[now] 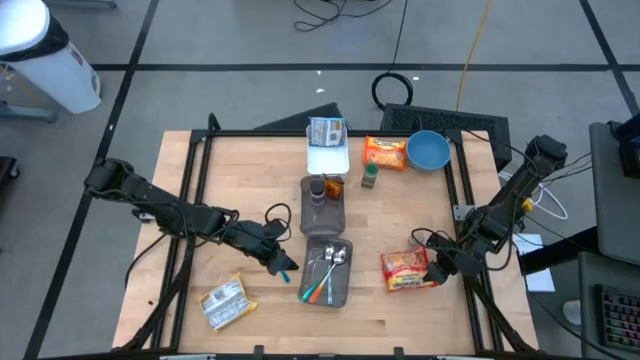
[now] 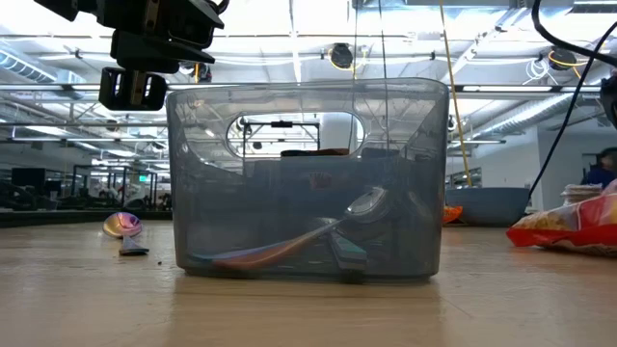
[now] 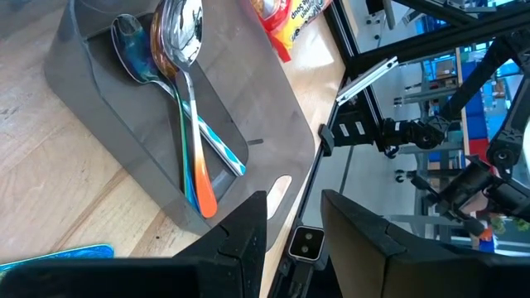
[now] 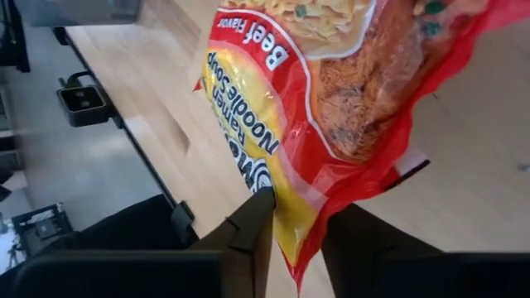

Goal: Pick & Place Food Item
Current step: Put the red noodle pack into the white bin

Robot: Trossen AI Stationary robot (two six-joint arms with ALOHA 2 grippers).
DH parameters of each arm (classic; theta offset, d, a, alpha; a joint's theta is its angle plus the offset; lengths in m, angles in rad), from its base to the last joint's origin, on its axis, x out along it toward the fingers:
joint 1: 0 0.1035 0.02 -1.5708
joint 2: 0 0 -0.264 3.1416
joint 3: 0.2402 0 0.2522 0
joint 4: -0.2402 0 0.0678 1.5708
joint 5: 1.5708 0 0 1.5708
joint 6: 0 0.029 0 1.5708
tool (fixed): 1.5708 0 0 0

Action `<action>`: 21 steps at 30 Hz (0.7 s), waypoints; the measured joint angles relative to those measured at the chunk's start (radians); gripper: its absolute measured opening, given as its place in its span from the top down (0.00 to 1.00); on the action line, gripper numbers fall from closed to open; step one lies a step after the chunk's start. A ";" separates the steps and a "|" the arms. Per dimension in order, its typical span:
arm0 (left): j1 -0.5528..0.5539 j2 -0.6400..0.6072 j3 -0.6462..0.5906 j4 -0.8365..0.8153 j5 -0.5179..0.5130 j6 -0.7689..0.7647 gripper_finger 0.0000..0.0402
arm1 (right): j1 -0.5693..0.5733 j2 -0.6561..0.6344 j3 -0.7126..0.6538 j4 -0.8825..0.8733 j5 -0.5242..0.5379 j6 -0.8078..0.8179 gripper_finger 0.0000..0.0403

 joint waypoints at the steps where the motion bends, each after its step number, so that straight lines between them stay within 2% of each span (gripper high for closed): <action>1: 0.000 0.000 0.000 0.000 0.000 0.000 0.70 | 0.000 0.000 0.000 0.005 0.007 -0.004 0.81; 10: 0.000 0.000 0.000 0.000 -0.009 0.006 0.70 | 0.000 -0.031 0.000 0.037 0.049 -0.018 0.91; 21: 0.000 0.000 0.000 0.000 -0.010 0.006 0.70 | 0.000 -0.047 0.000 0.063 0.046 -0.053 1.00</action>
